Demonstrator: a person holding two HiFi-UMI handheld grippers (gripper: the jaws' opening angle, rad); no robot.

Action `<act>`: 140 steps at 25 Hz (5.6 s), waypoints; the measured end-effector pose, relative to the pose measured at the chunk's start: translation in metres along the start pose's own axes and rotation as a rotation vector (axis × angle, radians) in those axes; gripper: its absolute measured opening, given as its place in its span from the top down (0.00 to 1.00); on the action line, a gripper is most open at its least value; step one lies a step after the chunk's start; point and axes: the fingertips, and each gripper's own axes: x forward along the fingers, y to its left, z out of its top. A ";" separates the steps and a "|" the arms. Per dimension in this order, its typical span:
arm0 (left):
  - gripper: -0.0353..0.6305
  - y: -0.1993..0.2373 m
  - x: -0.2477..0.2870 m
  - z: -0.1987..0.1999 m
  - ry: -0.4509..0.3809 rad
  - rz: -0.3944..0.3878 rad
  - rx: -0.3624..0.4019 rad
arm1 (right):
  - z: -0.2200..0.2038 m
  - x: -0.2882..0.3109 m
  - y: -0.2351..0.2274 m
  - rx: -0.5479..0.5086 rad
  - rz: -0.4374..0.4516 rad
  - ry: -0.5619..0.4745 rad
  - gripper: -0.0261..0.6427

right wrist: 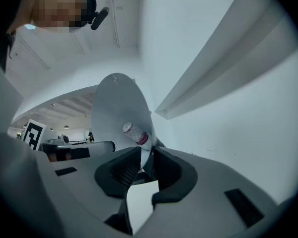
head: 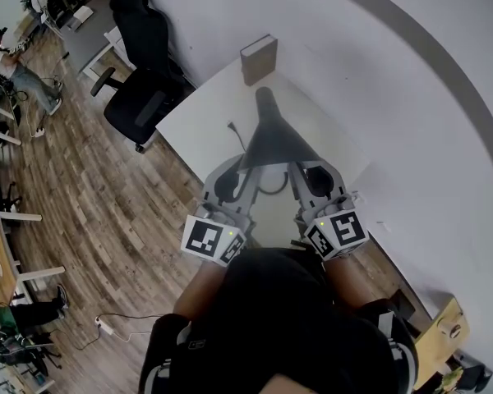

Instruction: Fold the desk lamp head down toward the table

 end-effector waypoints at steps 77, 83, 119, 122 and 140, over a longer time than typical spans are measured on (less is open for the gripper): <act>0.89 0.019 -0.010 -0.084 0.054 0.058 -0.004 | -0.030 -0.041 0.022 -0.748 0.048 0.259 0.72; 0.89 0.019 -0.009 -0.084 0.056 0.058 -0.007 | -0.025 -0.037 0.023 -0.742 0.044 0.230 0.85; 0.65 -0.057 -0.035 -0.048 0.329 -0.279 0.962 | -0.028 -0.042 0.023 -0.795 0.024 0.231 0.89; 0.75 -0.054 -0.032 -0.047 0.340 -0.247 1.027 | -0.030 -0.043 0.022 -0.806 0.024 0.234 0.89; 0.73 -0.047 -0.037 -0.097 0.422 -0.233 1.238 | -0.081 -0.046 0.013 -1.071 0.044 0.284 0.84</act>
